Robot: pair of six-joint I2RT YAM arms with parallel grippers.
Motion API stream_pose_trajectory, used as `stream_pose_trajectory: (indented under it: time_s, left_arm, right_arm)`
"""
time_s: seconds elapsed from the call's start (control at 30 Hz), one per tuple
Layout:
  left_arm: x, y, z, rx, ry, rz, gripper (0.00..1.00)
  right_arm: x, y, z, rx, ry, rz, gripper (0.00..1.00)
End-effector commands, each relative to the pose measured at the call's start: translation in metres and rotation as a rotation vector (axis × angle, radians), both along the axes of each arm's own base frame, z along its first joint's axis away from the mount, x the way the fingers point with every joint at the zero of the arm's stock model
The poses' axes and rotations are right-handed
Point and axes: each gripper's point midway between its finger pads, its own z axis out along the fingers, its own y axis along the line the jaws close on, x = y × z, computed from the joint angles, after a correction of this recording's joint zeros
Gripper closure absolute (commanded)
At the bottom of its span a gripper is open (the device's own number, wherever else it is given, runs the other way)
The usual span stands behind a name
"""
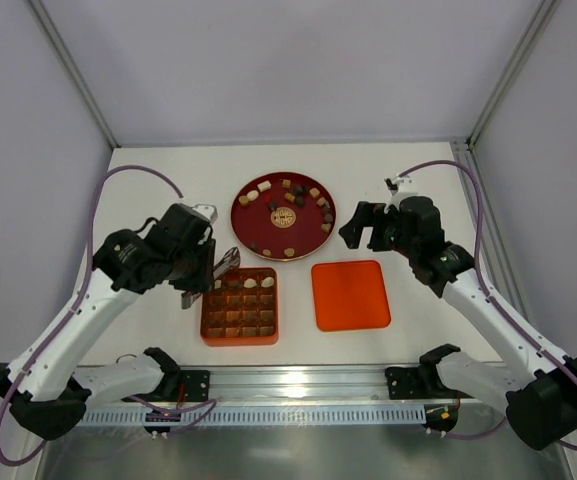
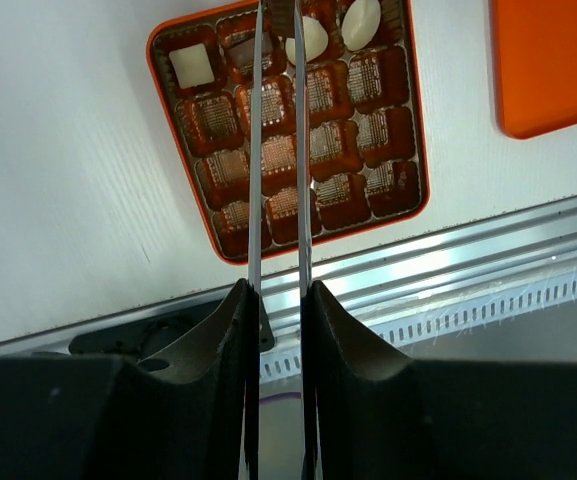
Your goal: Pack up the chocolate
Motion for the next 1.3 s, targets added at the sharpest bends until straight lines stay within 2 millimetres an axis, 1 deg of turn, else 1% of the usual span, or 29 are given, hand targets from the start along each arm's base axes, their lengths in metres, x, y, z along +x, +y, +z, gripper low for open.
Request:
stream_pose_trajectory:
  time_s: [0.0, 0.13, 0.17, 0.3, 0.67, 0.9, 1.27]
  left_arm:
    - [-0.022, 0.021, -0.006, 0.024, 0.032, 0.062, 0.76]
    - [-0.035, 0.032, -0.017, 0.037, 0.057, 0.094, 0.76]
    - [-0.037, 0.034, -0.023, 0.046, 0.071, 0.103, 0.76]
    - [-0.047, 0.041, -0.029, 0.058, 0.095, 0.118, 0.76]
    - [-0.069, 0.061, -0.037, 0.082, 0.122, 0.151, 0.75]
    - [-0.078, 0.068, -0.041, 0.086, 0.132, 0.168, 0.75]
    - [-0.084, 0.077, -0.05, 0.125, 0.149, 0.174, 0.75]
  right_arm:
    - [0.007, 0.008, 0.009, 0.031, -0.038, 0.011, 0.0]
    - [0.008, 0.011, 0.007, 0.031, -0.033, 0.016, 0.0]
    - [0.008, 0.011, 0.007, 0.033, -0.033, 0.015, 0.0]
    - [0.008, 0.013, 0.005, 0.028, -0.029, 0.018, 0.0]
    - [0.009, 0.014, 0.003, 0.025, -0.027, 0.018, 0.0]
    - [0.008, 0.015, 0.002, 0.029, -0.023, 0.02, 0.0]
    - [0.007, 0.017, 0.002, 0.024, -0.024, 0.023, 0.0]
